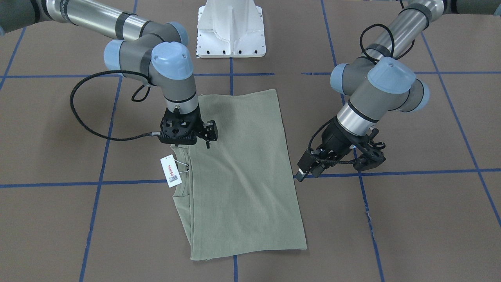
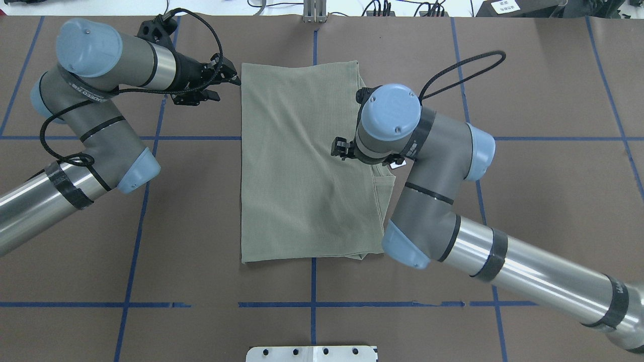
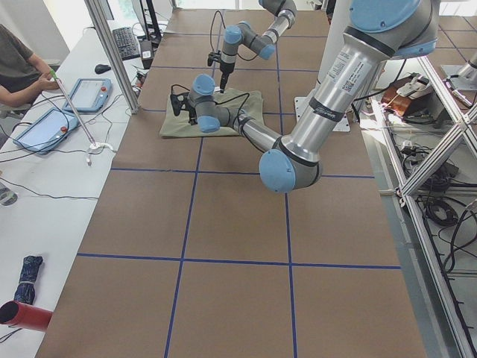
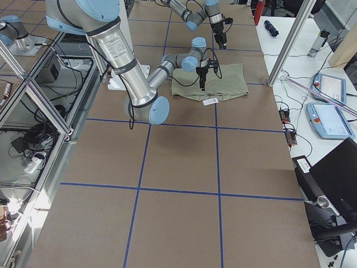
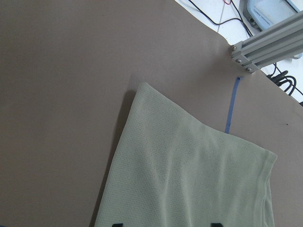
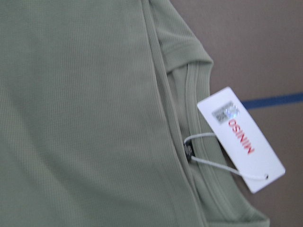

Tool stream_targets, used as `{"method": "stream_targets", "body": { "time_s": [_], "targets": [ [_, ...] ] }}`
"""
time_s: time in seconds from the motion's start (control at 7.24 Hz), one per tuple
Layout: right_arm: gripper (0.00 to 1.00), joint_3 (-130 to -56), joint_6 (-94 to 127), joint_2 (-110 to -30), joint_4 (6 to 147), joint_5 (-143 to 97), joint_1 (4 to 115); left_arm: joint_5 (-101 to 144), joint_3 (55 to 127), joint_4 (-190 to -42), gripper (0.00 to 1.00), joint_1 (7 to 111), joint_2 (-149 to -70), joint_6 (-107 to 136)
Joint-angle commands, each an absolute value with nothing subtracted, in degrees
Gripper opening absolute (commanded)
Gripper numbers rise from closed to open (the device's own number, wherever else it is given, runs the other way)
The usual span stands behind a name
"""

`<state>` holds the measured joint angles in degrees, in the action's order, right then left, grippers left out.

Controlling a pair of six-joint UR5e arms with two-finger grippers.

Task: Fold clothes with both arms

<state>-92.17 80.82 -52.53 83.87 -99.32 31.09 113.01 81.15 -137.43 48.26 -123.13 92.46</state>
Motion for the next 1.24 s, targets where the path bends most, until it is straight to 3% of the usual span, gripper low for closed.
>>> {"method": "stream_targets", "body": {
  "time_s": [0.0, 0.41, 1.1],
  "targets": [
    [0.98, -98.94, 100.38, -56.85, 83.67, -91.62, 24.29, 113.11, 81.65, -137.46, 0.69, 48.25, -122.70, 92.46],
    [0.91, -104.14, 108.69, -63.00, 83.85, -90.44, 20.66, 113.03, 81.56, -137.46, 0.69, 48.25, -122.26, 92.46],
    [0.87, -102.75, 110.74, -62.84, 83.41, -90.44, 18.72, 113.03, 81.56, -137.64, 0.69, 48.16, -121.91, 92.37]
  ]
}}
